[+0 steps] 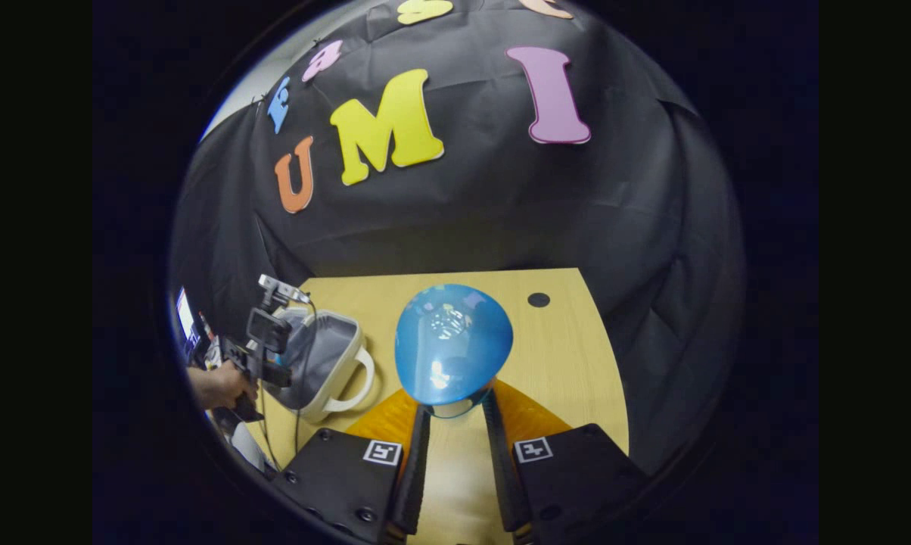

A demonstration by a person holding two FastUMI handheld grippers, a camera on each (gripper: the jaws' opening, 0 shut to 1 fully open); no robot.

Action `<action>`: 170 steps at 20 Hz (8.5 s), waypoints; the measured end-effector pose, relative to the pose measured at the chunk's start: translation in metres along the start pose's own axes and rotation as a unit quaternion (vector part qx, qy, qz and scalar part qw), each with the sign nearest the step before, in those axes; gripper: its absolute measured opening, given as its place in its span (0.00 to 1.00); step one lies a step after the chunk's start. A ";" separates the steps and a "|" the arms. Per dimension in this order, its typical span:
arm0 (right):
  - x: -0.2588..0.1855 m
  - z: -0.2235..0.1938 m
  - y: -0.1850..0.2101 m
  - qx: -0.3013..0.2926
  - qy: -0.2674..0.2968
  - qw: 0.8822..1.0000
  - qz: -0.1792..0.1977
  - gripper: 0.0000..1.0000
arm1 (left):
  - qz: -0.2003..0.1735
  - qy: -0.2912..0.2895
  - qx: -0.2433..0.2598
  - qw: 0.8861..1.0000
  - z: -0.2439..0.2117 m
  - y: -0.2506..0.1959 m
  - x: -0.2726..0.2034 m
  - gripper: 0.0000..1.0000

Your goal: First open the suitcase, pack the skin care products into it, and then close the suitcase.

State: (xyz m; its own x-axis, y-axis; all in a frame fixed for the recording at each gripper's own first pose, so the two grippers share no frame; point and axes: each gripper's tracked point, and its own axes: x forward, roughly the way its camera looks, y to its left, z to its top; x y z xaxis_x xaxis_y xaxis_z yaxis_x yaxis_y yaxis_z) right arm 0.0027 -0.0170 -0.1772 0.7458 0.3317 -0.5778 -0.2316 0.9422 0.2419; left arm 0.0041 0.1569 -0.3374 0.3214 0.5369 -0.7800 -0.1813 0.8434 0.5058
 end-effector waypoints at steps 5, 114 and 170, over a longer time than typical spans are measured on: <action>-0.025 0.008 0.001 0.000 -0.017 1.000 0.014 0.37 | 0.023 0.117 -0.008 0.993 -0.021 -0.006 0.015 0.37; -0.002 -0.025 0.224 -0.120 0.015 0.993 0.001 0.67 | -0.408 -0.345 -0.140 0.834 0.171 0.159 -0.155 0.08; -0.044 0.183 0.153 -0.091 -0.285 0.949 -0.095 0.75 | -0.256 -0.545 -0.167 0.780 0.185 0.054 -0.312 0.96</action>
State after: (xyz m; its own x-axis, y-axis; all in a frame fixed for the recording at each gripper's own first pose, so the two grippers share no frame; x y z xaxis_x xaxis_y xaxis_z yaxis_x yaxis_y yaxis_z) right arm 0.0488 0.1038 0.0275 0.9898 0.1246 -0.0687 -0.1245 0.9922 0.0068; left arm 0.0658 0.0304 0.0015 0.9982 -0.0569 0.0211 0.0576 0.9977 -0.0359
